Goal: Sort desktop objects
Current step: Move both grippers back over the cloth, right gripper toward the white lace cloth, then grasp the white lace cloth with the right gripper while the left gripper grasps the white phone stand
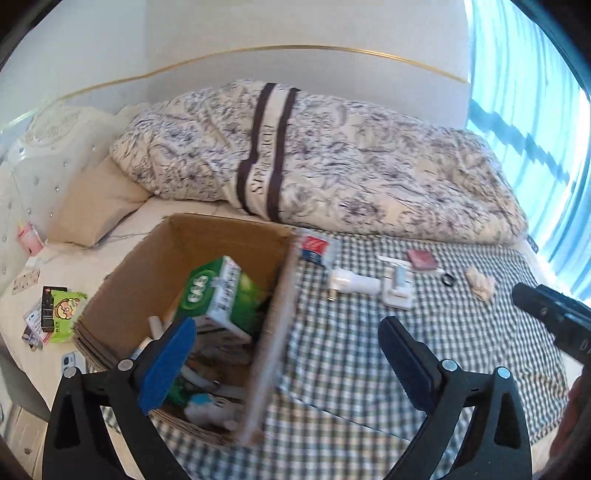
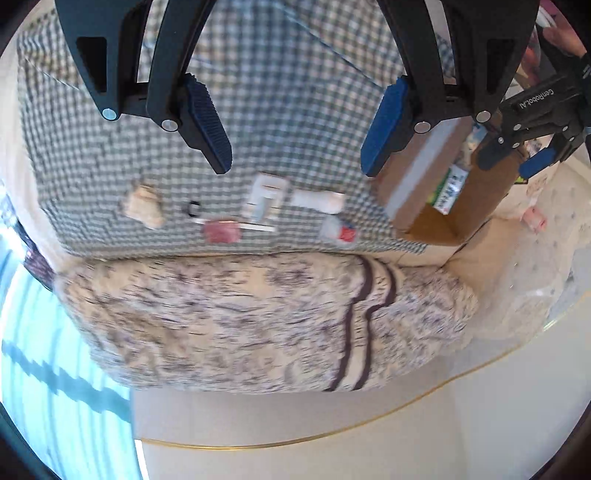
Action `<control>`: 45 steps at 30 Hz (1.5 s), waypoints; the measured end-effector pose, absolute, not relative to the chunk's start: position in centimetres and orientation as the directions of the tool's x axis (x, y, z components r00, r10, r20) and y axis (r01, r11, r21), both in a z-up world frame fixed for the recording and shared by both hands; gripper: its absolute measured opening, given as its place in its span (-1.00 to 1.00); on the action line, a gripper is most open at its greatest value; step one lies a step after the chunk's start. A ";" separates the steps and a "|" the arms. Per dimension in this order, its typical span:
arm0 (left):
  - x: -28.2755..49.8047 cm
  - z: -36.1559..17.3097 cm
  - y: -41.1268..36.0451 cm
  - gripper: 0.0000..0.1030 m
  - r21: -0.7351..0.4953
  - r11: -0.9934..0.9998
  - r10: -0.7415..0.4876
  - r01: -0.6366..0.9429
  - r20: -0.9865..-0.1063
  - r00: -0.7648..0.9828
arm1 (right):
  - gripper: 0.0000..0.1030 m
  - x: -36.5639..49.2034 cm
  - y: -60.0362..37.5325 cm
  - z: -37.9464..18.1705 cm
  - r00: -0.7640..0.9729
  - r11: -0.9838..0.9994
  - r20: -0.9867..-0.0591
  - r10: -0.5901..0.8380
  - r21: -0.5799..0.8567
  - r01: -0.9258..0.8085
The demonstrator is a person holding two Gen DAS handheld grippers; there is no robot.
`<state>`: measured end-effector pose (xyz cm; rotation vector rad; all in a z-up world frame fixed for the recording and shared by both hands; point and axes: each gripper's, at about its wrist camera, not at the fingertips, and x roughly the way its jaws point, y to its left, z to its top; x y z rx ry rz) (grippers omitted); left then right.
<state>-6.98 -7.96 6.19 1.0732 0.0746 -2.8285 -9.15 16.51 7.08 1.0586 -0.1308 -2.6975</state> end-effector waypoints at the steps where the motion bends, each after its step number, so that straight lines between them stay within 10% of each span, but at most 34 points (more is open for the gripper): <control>1: -6.8 6.2 -7.0 1.00 -0.006 -0.993 -0.082 0.115 -0.664 -0.744 | 0.40 -8.8 17.7 7.2 -0.715 -0.970 -0.655 -0.244 0.171 0.175; 45: -32.1 -14.7 8.6 1.00 0.147 -0.986 -0.055 -0.080 -0.735 -0.676 | 0.40 -33.5 32.5 -14.4 -0.584 -0.999 -0.812 0.001 0.026 -0.038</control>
